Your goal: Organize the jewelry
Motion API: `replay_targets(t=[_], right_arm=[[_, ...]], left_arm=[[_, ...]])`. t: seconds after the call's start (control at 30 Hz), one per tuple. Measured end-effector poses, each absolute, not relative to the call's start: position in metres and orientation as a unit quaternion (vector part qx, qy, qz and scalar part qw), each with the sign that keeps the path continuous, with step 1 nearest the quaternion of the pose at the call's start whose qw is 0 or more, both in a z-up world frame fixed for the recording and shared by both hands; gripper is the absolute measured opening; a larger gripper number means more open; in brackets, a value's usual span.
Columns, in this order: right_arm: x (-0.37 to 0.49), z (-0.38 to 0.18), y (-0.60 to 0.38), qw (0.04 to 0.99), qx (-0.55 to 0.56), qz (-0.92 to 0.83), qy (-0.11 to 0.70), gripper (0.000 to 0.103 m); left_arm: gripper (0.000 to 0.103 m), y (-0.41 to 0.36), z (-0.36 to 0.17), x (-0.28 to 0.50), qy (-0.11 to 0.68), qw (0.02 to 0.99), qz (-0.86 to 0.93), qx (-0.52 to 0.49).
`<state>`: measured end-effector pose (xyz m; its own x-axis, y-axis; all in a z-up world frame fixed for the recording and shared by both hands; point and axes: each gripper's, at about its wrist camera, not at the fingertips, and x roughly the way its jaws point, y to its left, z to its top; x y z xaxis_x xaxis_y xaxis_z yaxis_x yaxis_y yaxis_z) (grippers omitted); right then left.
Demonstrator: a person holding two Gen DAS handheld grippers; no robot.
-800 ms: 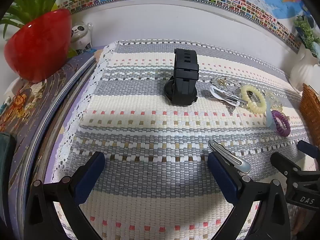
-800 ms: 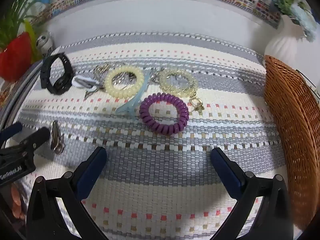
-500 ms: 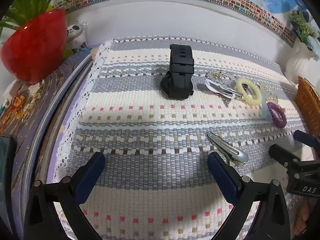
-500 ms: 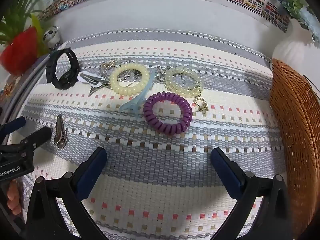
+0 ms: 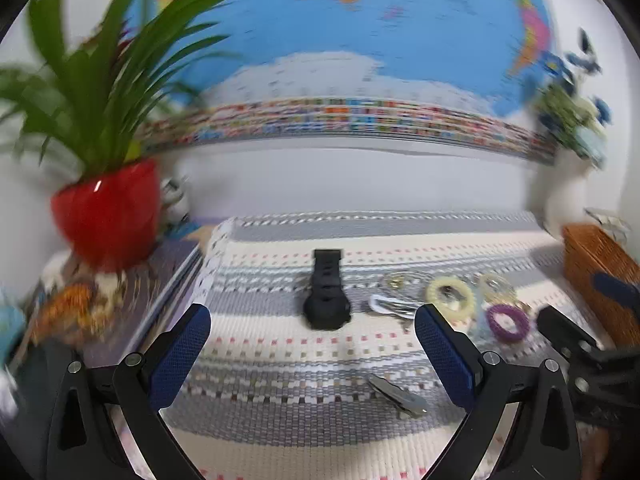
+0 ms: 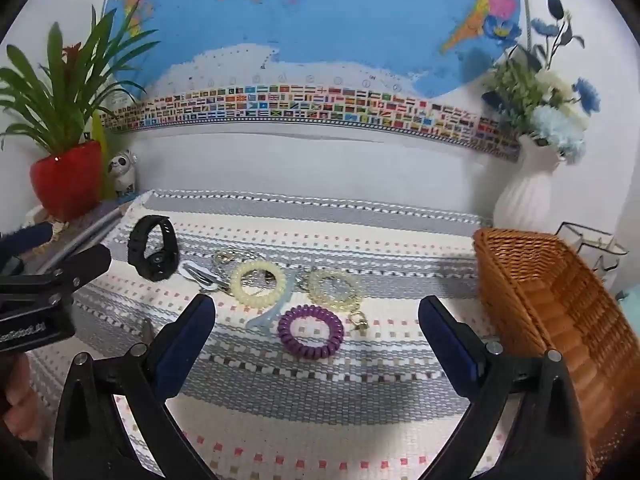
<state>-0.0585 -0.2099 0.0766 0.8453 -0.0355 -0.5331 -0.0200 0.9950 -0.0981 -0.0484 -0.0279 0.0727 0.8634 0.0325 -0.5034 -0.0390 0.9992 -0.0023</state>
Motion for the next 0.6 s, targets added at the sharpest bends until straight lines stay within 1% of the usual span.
replay_targets(t=[0.07,0.17,0.2,0.4,0.6], right_arm=[[-0.058,0.077,-0.212,0.959,-0.054,-0.005,0.28,0.102],[-0.053,0.073,-0.215,0.957,-0.049,-0.001,0.286,0.102],[-0.053,0.074,-0.218,0.957,-0.044,-0.002,0.286,0.102],[-0.05,0.073,-0.229,0.956,-0.021,-0.013,0.293,0.102],[-0.049,0.072,-0.227,0.954,-0.028,-0.019,0.296,0.102]], left_arm=[[0.102,-0.026,0.074,-0.048,0.262,0.965,0.017,-0.019],[0.102,-0.027,0.081,-0.054,0.239,0.971,0.01,-0.02],[0.102,-0.027,0.064,-0.06,0.241,0.97,0.007,-0.022],[0.102,-0.047,0.056,-0.059,0.245,0.969,0.007,0.025],[0.102,-0.034,0.052,-0.056,0.253,0.967,0.0,0.007]])
